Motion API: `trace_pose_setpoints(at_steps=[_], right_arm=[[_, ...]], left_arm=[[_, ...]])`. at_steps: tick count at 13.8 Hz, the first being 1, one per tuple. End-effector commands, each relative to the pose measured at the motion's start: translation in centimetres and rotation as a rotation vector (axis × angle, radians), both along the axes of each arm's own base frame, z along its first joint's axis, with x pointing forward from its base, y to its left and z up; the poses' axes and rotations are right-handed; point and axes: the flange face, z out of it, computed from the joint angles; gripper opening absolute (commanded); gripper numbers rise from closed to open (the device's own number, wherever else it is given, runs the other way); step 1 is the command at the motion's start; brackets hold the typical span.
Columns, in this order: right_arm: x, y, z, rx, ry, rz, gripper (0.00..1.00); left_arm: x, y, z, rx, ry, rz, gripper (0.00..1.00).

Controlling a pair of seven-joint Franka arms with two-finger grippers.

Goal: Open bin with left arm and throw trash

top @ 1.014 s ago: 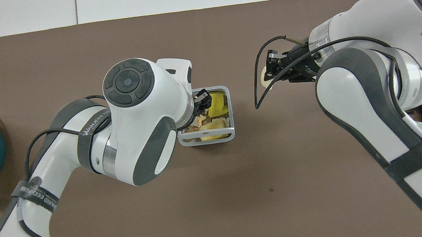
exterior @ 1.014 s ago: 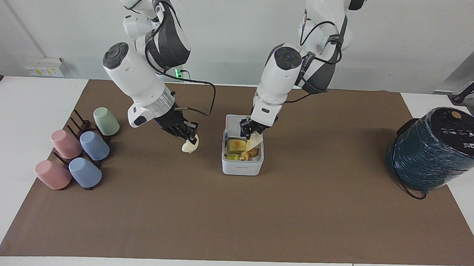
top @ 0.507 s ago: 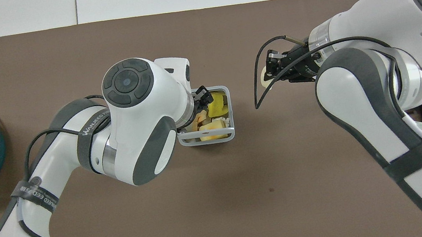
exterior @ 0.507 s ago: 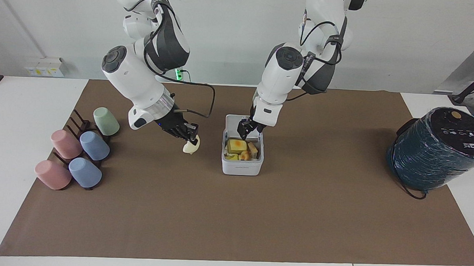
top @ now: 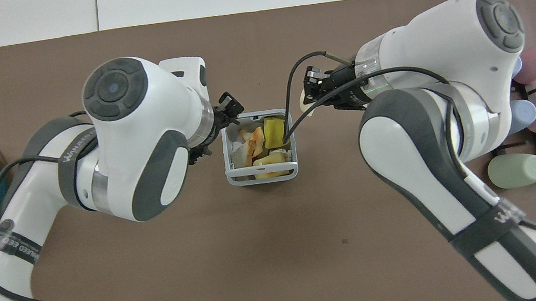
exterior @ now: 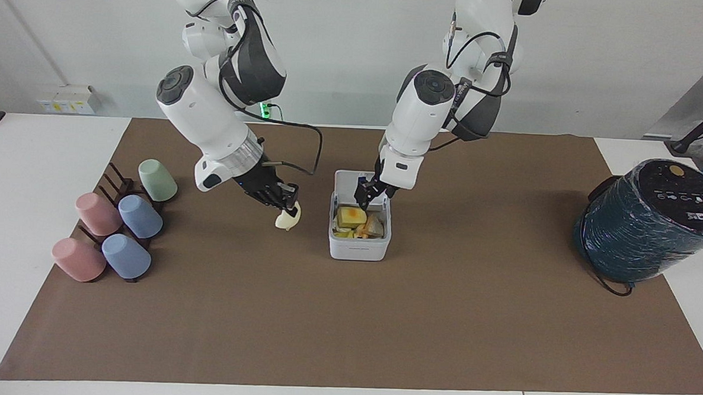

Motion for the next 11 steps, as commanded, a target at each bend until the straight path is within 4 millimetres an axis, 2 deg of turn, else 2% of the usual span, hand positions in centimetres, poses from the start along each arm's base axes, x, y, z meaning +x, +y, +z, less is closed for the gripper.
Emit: trace_pose_setpoints(at_steps=[1,4,6,7,9,10,11], right_arm=[[0.1,2.4,-1.8,0.054,0.017,-0.03,0.0],[-0.9,6.2,-4.5,0.052,0.047,-0.019,0.0],[-1.3,7.2,-5.3,0.049,0.071,-0.026,0.0],[-1.7,8.0,-5.8,0.047,0.081,-0.019,0.0],[-2.0,8.5,-6.9,0.039,0.1,-0.019,0.15],[-2.2,8.6,-7.2,0.036,0.105,-0.017,0.26],[-2.4,8.4,-7.6,0.031,0.111,-0.018,0.42]], left_arm=[[2.1,4.9,3.0,0.008,0.018,-0.005,0.79],[3.6,11.5,5.1,0.029,0.064,-0.138,0.79],[3.7,15.5,5.7,0.039,0.101,-0.222,0.79],[3.3,17.3,7.0,0.037,0.093,-0.274,0.79],[1.9,20.1,10.1,0.048,0.053,-0.397,0.79],[1.3,21.2,10.7,0.063,0.063,-0.468,0.79],[0.7,21.8,11.2,0.082,0.078,-0.543,0.79]])
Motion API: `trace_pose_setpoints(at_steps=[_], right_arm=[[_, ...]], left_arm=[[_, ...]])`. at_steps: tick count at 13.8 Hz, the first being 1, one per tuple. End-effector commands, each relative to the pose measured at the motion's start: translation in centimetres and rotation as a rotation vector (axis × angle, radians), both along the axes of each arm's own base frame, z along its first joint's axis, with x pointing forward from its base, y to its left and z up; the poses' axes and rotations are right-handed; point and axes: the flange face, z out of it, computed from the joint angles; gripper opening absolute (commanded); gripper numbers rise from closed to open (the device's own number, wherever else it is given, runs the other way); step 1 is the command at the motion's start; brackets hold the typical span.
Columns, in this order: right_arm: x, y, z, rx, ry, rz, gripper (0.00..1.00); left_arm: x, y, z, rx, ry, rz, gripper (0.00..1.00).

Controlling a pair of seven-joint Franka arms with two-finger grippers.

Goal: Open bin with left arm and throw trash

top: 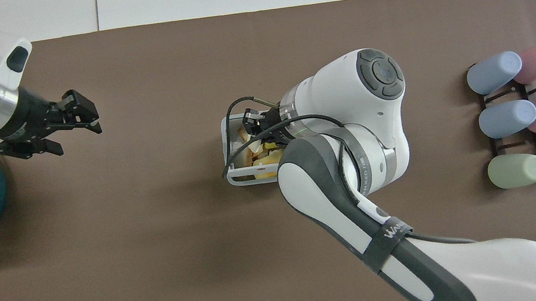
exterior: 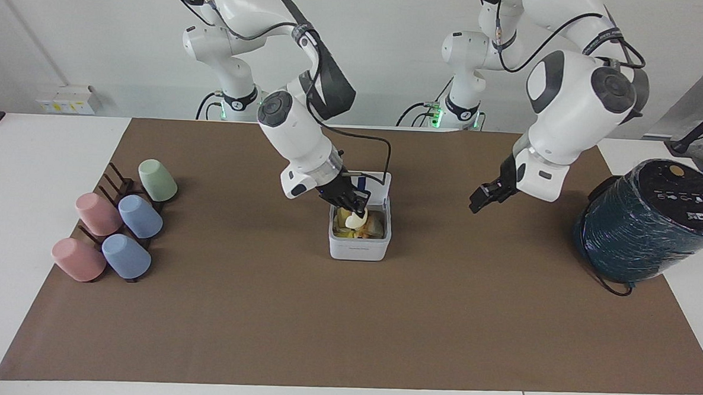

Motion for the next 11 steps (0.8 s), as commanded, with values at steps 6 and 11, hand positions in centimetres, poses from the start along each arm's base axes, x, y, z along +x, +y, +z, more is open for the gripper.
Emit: trace_pose_setpoints(at_steps=[6,11], right_arm=[[-0.3,-0.2,-0.5,0.002,0.006,-0.017,1.0],[0.2,-1.8,4.2,-0.052,-0.113,0.021,1.0]], left_arm=[[-5.7,1.8,4.7,0.098,0.046,-0.337,0.84],[-7.8,2.8,4.3,0.134,0.055,-0.417,0.93]])
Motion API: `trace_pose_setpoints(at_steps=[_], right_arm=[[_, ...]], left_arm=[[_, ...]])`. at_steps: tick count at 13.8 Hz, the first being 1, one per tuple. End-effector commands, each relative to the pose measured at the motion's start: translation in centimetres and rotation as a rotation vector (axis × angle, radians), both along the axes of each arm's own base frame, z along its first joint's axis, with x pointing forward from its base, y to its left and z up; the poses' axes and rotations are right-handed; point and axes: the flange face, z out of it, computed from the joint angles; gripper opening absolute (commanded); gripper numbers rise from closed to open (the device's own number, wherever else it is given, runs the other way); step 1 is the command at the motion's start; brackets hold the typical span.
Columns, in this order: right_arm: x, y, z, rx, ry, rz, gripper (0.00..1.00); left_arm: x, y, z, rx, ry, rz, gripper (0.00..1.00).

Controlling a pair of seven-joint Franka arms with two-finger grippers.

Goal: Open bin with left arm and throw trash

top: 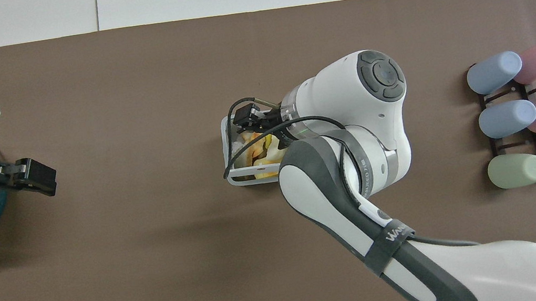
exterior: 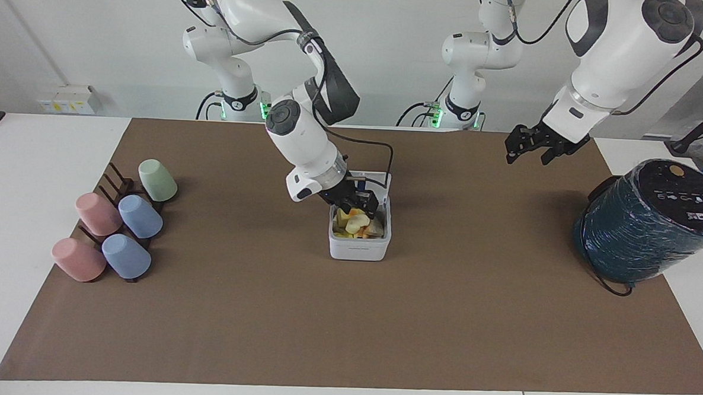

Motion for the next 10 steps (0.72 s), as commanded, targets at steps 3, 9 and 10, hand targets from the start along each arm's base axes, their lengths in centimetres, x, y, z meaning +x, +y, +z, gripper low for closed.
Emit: trace_pose_setpoints(at_steps=[3,9,10], right_arm=[[1.2,-4.5,5.8,-0.202,-0.201,0.067,1.0],[1.8,-17.8,11.1,-0.443,-0.217,0.226,1.0],[1.8,-20.1,11.8,-0.454,-0.208,0.241,1.0]], left_arm=[[-1.6,0.4,-1.0,0.016,-0.04,-0.032,1.0],[-1.2,0.4,-1.4,0.008,-0.095,-0.023,1.0],[-0.9,0.5,-1.3,0.005,-0.113,-0.017,1.0]])
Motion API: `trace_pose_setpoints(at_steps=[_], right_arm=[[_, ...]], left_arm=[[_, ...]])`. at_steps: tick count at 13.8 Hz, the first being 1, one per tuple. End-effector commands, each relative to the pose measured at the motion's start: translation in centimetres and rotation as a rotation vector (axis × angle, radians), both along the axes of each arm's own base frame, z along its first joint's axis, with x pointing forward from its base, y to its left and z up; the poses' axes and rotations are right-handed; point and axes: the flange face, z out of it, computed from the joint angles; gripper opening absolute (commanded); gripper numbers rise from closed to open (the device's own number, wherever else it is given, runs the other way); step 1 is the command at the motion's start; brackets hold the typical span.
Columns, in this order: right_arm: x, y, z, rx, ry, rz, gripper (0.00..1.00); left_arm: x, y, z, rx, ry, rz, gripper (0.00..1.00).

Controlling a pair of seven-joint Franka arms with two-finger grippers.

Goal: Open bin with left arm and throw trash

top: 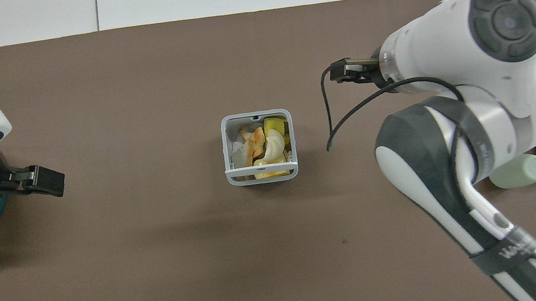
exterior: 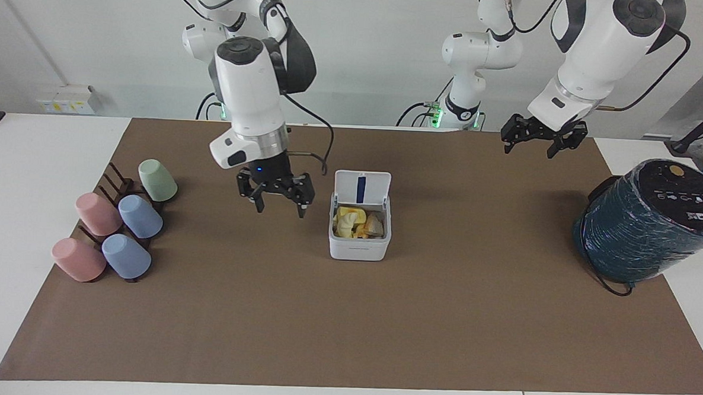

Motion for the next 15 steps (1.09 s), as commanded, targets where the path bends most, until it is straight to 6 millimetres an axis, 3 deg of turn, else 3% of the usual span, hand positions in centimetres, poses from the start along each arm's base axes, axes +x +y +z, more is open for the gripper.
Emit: trace_pose_setpoints(at_steps=[1,5,8,10,12,15], right_arm=[[-0.8,-5.6,2.4,-0.05,0.016,0.048,1.0],[-3.3,-13.2,6.4,-0.087,0.073,0.069,1.0],[-5.4,-16.4,8.9,-0.095,0.14,0.082,1.0],[-6.3,-17.6,10.4,-0.095,0.18,0.088,1.0],[-7.4,-17.5,11.2,-0.094,0.207,0.11,1.0],[-7.9,-17.2,10.6,-0.12,0.209,0.123,1.0]], left_arm=[[-0.3,0.5,0.4,0.01,-0.054,0.0,1.0],[0.2,0.3,0.5,-0.002,-0.105,0.004,1.0],[0.2,0.2,0.4,-0.005,-0.105,0.034,1.0],[0.2,0.3,-0.1,-0.006,-0.105,0.035,1.0],[0.4,1.4,0.0,-0.024,-0.105,0.061,1.0],[0.5,2.6,0.1,-0.04,-0.106,0.08,1.0]])
